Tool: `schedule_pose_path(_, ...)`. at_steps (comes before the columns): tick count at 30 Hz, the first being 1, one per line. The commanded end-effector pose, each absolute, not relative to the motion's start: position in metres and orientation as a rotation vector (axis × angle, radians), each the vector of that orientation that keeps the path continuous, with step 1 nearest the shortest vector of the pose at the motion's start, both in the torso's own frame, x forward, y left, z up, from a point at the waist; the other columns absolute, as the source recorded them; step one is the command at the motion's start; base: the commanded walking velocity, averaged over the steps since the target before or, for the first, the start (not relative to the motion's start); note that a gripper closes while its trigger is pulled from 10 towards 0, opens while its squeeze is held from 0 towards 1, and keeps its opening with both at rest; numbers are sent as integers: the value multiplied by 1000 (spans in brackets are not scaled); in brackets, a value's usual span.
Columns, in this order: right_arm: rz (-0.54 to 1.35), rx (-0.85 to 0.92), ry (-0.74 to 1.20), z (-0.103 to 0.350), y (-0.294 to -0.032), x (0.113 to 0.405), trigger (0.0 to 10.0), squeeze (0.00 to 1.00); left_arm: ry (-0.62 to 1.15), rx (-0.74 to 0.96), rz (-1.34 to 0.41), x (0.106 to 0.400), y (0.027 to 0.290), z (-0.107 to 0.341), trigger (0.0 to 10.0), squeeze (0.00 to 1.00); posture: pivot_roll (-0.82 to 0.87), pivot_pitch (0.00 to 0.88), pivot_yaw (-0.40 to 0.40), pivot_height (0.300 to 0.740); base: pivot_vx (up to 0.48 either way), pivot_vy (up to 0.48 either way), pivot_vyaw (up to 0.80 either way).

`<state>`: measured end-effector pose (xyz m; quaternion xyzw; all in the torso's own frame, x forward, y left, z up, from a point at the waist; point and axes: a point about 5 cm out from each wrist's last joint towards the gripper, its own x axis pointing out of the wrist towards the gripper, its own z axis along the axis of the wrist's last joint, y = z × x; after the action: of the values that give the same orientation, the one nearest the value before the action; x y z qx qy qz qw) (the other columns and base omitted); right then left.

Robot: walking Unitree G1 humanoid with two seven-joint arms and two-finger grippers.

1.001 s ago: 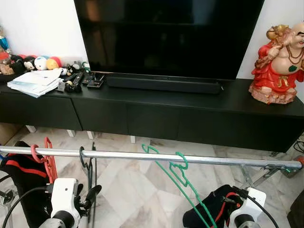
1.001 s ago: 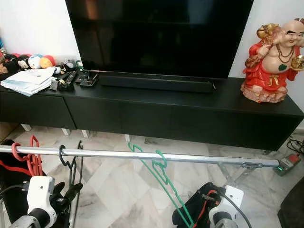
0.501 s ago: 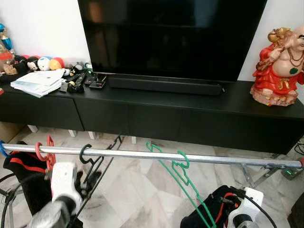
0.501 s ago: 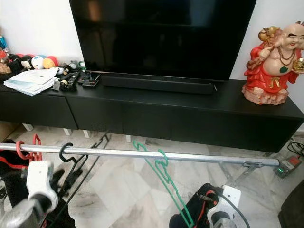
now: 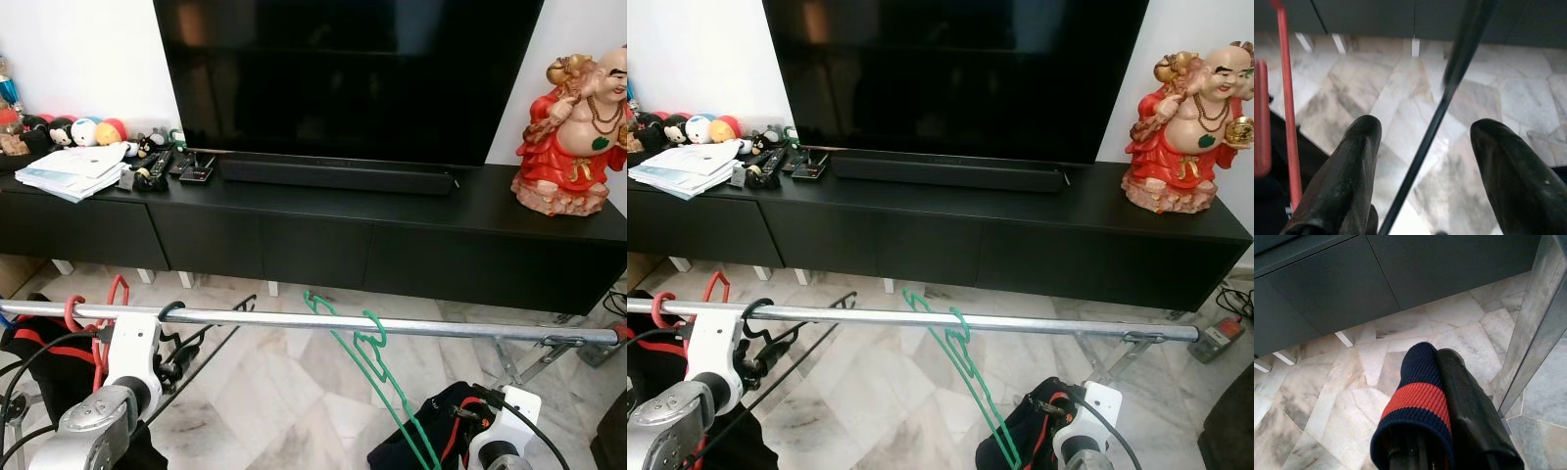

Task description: Hang hanger

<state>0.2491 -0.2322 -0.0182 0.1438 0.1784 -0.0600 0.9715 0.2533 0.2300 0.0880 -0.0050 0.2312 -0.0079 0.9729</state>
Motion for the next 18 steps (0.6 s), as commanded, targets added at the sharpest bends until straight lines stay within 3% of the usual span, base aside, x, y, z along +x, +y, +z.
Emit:
schedule_pose_path(1,-111,293,368,-19,-230,250,10000,0,472,0,-19,256,231,91,10000,1000,86,0,36,740,0,0,0)
schedule_pose_path(5,-108,292,371,-19,-228,251,10000,0,485,1,-29,256,232,91,10000,1000,86,0,36,740,0,0,0)
schedule_pose_path(6,-106,293,371,-19,-228,251,10000,0,481,1,-35,257,232,92,10000,784,86,0,36,740,0,0,0)
schedule_pose_path(7,-106,293,371,-19,-228,251,10000,0,481,1,-35,257,232,92,10000,784,86,0,36,740,0,0,0)
schedule_pose_path(8,-105,294,371,-19,-227,251,10000,0,475,1,-39,258,231,94,10000,0,86,0,36,740,0,0,0)
schedule_pose_path(18,-107,295,371,-19,-227,251,10000,0,486,-23,-163,261,218,88,10000,0,79,0,38,740,0,0,0)
